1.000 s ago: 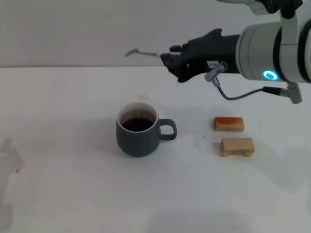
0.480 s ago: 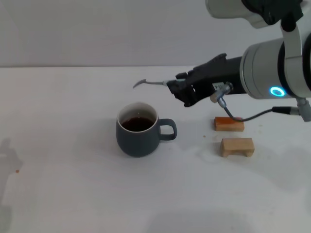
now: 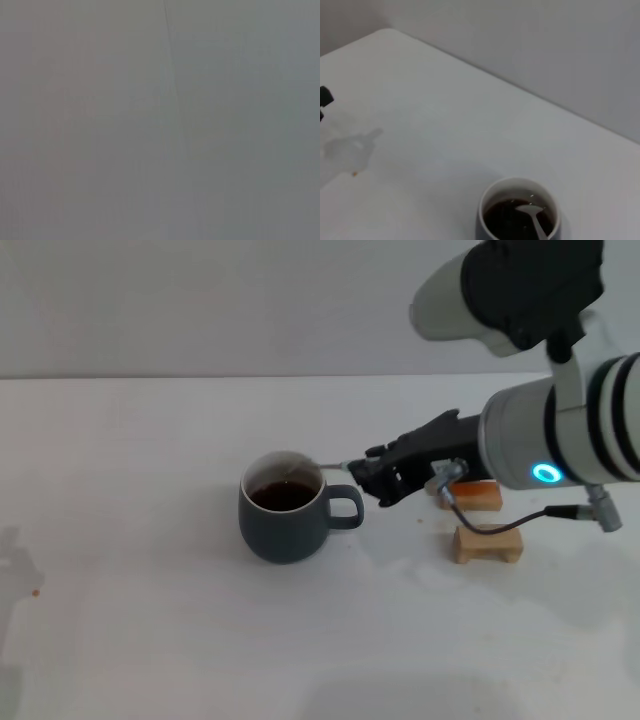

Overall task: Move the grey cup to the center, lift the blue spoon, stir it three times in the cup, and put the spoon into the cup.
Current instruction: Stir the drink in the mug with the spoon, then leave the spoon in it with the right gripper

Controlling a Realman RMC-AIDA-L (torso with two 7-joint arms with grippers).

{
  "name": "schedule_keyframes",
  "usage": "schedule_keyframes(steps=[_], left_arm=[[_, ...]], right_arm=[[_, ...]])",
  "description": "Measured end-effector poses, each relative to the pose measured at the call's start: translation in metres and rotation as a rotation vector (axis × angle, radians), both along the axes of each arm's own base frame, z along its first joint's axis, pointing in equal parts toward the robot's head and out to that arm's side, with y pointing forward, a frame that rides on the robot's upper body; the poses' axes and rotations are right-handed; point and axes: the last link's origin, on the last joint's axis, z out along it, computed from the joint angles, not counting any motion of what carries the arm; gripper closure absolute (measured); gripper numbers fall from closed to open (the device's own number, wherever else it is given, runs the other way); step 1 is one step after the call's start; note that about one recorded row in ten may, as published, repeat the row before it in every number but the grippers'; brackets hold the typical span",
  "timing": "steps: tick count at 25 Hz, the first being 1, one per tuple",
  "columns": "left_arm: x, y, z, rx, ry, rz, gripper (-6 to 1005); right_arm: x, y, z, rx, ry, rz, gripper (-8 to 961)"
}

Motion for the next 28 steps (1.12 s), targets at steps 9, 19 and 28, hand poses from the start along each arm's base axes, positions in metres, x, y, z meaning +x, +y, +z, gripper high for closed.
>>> schedule_keyframes(steps=[9,19,28], left_arm=[[-0.002,-0.001,0.002,0.005,0.004,0.008,1001],[-0.002,-0.001,0.003,0.01,0.001,0.01,1000],[-0.003,-0.001,0.003,0.014,0.0,0.012,1001]], right_arm=[[0.007,0.007,-0.014,-0.025,-0.005,-0.022,791],[0.01,0.018,-0.033,-0.04,-0.019,-0.009,791],[0.01,0.023,-0.049,-0.082,-0.001,-0.017,791]])
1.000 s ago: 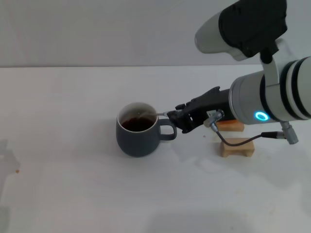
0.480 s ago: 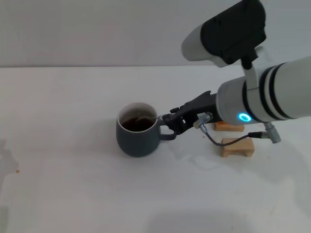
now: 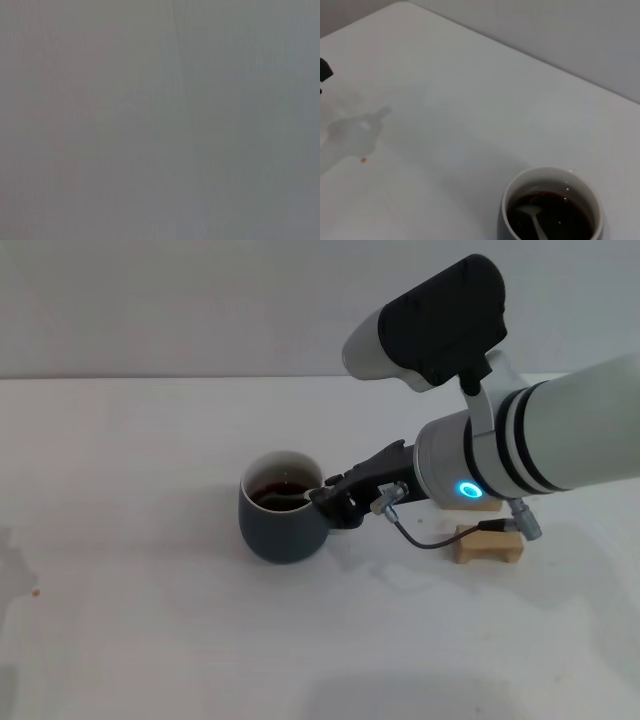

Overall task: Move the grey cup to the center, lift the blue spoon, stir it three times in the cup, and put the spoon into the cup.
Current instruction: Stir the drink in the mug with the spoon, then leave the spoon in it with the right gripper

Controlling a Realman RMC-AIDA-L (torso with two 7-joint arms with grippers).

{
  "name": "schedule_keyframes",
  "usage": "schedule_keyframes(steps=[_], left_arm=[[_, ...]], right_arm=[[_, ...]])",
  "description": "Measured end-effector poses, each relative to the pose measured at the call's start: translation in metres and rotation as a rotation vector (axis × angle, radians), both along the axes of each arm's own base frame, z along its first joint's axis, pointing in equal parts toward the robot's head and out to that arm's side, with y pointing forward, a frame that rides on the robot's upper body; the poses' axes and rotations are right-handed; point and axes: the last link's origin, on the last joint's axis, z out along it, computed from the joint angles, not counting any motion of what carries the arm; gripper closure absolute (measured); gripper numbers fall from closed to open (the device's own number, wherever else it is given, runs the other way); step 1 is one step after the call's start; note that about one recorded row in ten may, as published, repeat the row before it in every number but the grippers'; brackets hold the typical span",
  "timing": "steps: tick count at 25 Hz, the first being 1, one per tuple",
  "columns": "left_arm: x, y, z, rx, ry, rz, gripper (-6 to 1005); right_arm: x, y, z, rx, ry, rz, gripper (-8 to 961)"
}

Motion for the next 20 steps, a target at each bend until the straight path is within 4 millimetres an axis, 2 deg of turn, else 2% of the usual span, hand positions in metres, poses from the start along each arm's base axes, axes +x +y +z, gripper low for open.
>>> schedule_keyframes(steps=[11,20], left_arm=[[0.001,0.002,0.001,0.002,0.001,-0.004,1000],[0.0,0.0,0.0,0.002,-0.001,0.001,1001]], right_arm=[[0.0,0.015,-0.009,-0.005,0.004,0.018,791],[0.006,0.028,0.0,0.027,0.001,0.015,791]])
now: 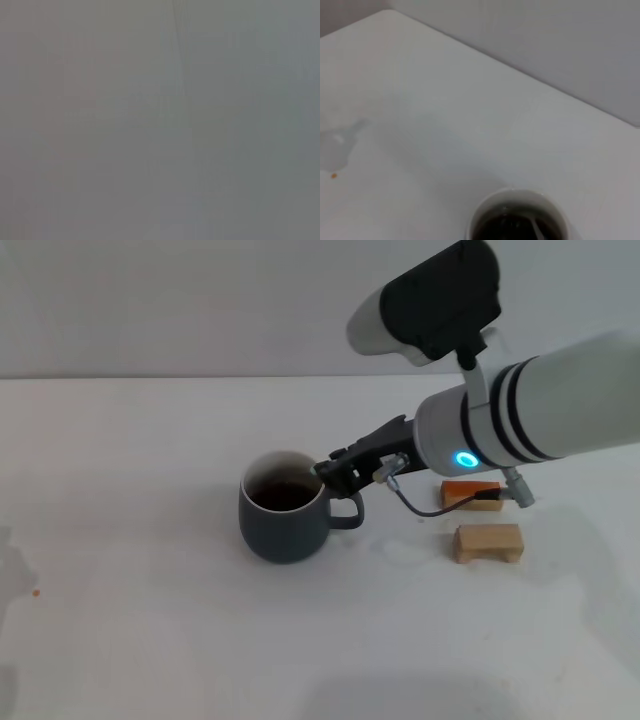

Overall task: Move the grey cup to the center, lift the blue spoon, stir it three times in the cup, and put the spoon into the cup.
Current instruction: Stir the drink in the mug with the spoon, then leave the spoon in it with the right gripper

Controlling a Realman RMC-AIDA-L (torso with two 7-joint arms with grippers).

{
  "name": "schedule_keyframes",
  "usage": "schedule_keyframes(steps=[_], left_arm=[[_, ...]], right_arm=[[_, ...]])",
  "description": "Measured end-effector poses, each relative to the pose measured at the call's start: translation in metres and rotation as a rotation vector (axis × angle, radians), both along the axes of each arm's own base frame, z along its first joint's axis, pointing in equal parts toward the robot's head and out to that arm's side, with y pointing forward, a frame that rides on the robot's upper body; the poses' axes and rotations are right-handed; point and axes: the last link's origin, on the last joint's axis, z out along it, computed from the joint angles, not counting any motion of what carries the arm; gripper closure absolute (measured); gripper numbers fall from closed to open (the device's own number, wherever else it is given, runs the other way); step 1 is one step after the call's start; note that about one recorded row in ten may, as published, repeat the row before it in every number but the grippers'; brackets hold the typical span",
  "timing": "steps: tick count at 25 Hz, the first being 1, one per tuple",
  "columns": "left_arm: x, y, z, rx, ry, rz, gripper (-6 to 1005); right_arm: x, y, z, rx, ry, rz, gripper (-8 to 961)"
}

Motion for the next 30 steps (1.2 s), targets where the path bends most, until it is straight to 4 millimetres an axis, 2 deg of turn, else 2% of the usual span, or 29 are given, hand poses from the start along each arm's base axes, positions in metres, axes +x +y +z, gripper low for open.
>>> schedule_keyframes(steps=[7,15,22,30], left_arm=[[-0.001,-0.002,-0.001,0.001,-0.003,0.006,1001],[0.002,-0.001,-0.002,0.003,-0.011,-0.006,1000],[0.003,-0.002,-0.003,0.001,-0.012,-0.008,1000],[0.002,-0.002,-0.001,0.005,-0.01,-0.008,1000]], right_arm=[[0.01,-0.005,0.006,-0.023,-0.013,-0.033,791],[0.006,-0.019,0.001,-0.095,0.012,-0.052,791],[-0.001,-0.018,-0.004,-0.089,0.028,-0.024,791],[-0.006,-0.005,-0.01,-0.061,0.05,0.022,791]])
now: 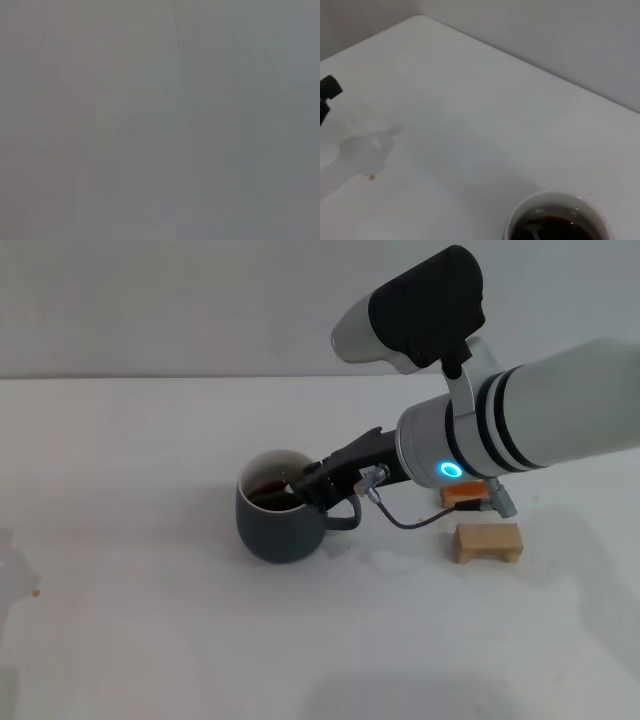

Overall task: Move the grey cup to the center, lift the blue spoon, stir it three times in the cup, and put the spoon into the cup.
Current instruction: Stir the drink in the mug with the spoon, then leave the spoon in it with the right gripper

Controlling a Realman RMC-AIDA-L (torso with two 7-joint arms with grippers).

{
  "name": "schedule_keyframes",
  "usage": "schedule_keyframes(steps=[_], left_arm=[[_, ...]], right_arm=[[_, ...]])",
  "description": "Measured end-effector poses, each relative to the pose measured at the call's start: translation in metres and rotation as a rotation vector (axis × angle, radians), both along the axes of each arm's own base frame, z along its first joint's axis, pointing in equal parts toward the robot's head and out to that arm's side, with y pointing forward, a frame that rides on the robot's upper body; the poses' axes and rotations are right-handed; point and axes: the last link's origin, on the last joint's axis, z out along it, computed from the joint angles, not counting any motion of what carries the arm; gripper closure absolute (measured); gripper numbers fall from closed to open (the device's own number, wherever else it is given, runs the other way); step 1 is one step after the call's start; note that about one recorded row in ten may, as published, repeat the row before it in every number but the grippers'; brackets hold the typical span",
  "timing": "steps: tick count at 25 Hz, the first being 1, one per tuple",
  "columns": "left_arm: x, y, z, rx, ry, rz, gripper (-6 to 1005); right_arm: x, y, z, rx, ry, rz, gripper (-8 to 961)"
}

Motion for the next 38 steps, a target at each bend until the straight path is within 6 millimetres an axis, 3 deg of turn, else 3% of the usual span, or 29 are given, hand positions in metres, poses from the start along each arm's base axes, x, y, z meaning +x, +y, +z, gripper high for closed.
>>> schedule_keyframes(steps=[8,15,28,38], left_arm=[[0.0,-0.001,0.0,0.001,0.0,0.001,1001],[0.001,0.002,0.0,-0.002,0.0,-0.002,1001],[0.004,0.002,-0.002,-0.005,-0.006,-0.015,1001],[0.004,-0.001,-0.002,0.001,-0.009,-0.015,1000]], right_arm=[[0.009,0.013,0.013,0.052,-0.005,-0.022,791],[0.018,0.009,0.017,0.04,-0.019,-0.049,791],[0.005,-0.008,0.008,-0.039,0.008,-0.031,792],[-0.002,0.005,0.002,-0.001,0.019,0.008,792]])
